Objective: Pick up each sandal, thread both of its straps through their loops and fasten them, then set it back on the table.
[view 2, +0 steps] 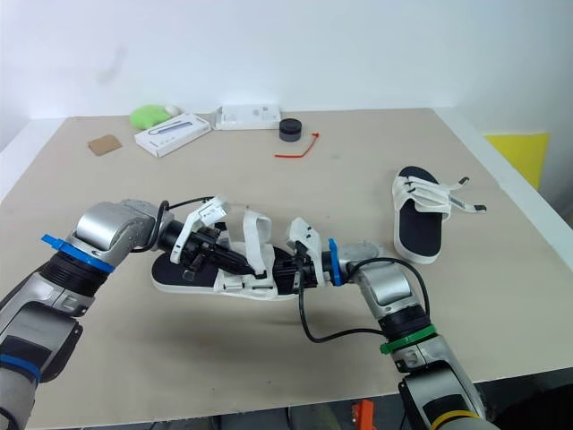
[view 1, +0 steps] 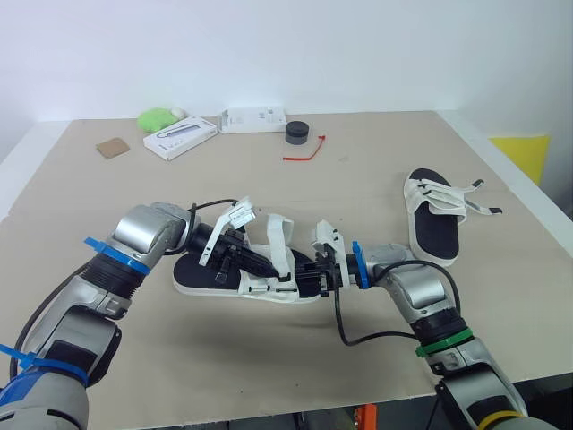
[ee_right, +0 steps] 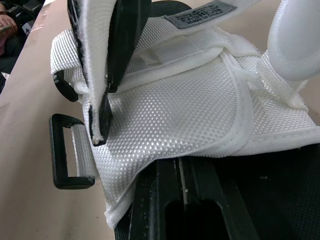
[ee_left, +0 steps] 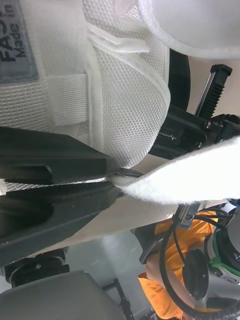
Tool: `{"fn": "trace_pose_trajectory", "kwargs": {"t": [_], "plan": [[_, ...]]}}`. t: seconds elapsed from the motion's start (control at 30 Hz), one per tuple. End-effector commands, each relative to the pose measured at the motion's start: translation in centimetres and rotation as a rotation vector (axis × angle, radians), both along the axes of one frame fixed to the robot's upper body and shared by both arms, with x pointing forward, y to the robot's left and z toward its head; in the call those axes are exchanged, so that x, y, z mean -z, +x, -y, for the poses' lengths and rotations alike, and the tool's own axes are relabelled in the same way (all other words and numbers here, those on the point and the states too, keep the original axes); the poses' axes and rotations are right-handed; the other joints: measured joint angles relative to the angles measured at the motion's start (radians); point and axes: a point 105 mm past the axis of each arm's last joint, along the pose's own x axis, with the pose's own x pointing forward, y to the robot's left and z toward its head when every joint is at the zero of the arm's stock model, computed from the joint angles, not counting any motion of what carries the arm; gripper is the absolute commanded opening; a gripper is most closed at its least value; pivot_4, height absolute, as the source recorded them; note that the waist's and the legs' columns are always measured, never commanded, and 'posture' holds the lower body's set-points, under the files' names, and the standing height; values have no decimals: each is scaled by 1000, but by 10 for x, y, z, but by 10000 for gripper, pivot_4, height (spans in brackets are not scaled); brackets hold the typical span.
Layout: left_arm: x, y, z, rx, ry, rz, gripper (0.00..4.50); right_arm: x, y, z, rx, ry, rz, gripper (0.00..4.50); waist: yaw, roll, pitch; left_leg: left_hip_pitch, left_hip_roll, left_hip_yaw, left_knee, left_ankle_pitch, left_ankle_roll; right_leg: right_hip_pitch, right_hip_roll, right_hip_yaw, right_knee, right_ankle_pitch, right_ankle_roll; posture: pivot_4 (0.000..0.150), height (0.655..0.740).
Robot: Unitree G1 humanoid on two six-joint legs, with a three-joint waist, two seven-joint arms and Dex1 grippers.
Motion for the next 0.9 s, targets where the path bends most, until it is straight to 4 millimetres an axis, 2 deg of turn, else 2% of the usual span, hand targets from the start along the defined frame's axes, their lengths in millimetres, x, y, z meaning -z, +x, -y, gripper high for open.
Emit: {"fn": "trace_pose_trajectory", "kwargs": {"t": [0.03, 0.13, 0.23, 0.3, 0.5, 0.77, 0.9], "plan": [[-2, -4, -1, 10, 15, -26, 1199, 52, -12, 9, 48, -126, -170, 0, 0, 0, 0, 0, 0, 0, 0, 0, 0, 0, 0, 0, 0, 0, 0, 1500, 7400], [-8, -6, 5, 7, -23, -60, 1199, 52, -12, 8, 48, -125, -169, 0, 0, 0, 0, 0, 0, 0, 0, 0, 0, 0, 0, 0, 0, 0, 0, 1500, 7400], [-24, -6, 12, -6, -89, -118, 1199, 53, -13, 8, 47, -125, -171, 0, 0, 0, 0, 0, 0, 0, 0, 0, 0, 0, 0, 0, 0, 0, 0, 1500, 7400], [-25, -7, 11, -5, -87, -129, 1199, 53, -13, 8, 47, -125, -171, 0, -1, 0, 0, 0, 0, 0, 0, 0, 0, 0, 0, 0, 0, 0, 0, 1500, 7400], [-1, -10, -1, 5, 33, -77, 1199, 53, -13, 9, 48, -125, -172, 0, -1, 0, 0, 0, 0, 0, 0, 0, 0, 0, 0, 0, 0, 0, 0, 1500, 7400], [2, -8, 4, 14, 40, -42, 1199, 53, -14, 9, 47, -127, -171, 0, 0, 1, 0, 0, 0, 0, 0, 0, 0, 0, 0, 0, 0, 0, 0, 1500, 7400], [13, -11, 4, 40, 87, -10, 1199, 53, -14, 9, 50, -128, -169, 0, 0, 1, 0, 0, 0, 0, 0, 0, 0, 0, 0, 0, 0, 0, 0, 1500, 7400]]}}
